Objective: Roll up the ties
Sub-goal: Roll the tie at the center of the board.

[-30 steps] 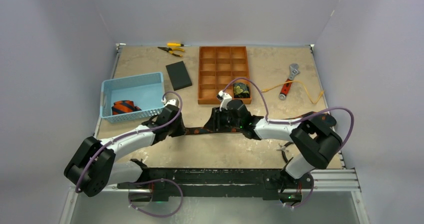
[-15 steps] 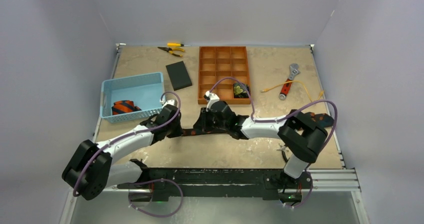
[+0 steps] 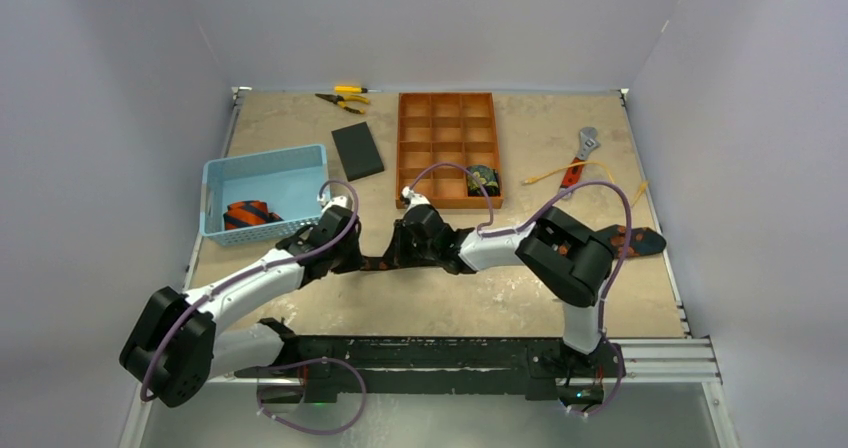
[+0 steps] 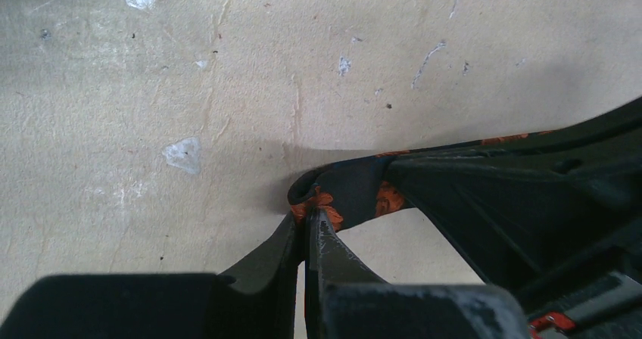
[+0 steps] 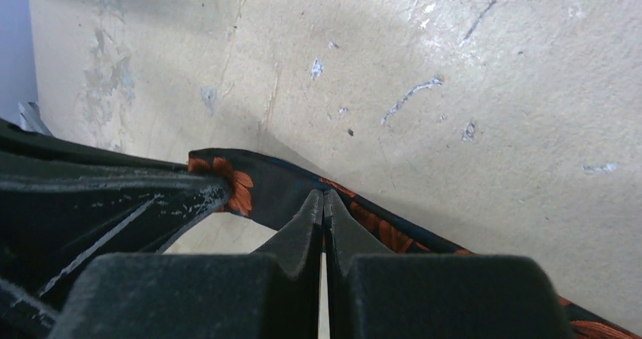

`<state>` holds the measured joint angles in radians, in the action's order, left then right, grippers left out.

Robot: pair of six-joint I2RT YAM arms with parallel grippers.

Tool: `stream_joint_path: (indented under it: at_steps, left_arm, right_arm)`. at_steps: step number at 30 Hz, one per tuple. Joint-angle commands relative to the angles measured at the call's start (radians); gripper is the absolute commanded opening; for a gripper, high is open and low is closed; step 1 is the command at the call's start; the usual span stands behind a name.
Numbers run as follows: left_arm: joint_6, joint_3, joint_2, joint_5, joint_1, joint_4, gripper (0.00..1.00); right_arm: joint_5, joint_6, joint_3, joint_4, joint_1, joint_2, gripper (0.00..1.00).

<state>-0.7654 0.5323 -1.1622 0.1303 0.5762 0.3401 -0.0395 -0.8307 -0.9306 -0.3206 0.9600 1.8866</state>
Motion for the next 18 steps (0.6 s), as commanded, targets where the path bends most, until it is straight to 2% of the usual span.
stream_joint_path:
  at_steps: [1,5,9,18]
  left_arm:
    - [0.008,0.058,0.034,-0.002,-0.005,0.02,0.0]
    - [0.004,0.091,0.036,-0.035,0.012,0.02,0.0]
    - [-0.006,0.147,0.023,-0.006,0.074,0.036,0.0]
    - [-0.037,0.185,-0.093,0.032,0.17,-0.022,0.0]
  right_arm:
    - [0.015,-0.016,-0.039,0.008,0.0,0.036,0.01]
    - [0.001,-0.026,-0.036,-0.004,0.0,0.062,0.0]
    - [-0.013,-0.038,-0.025,-0.018,0.0,0.079,0.0]
    - [-0.029,-0.097,0.037,-0.036,0.0,0.065,0.0]
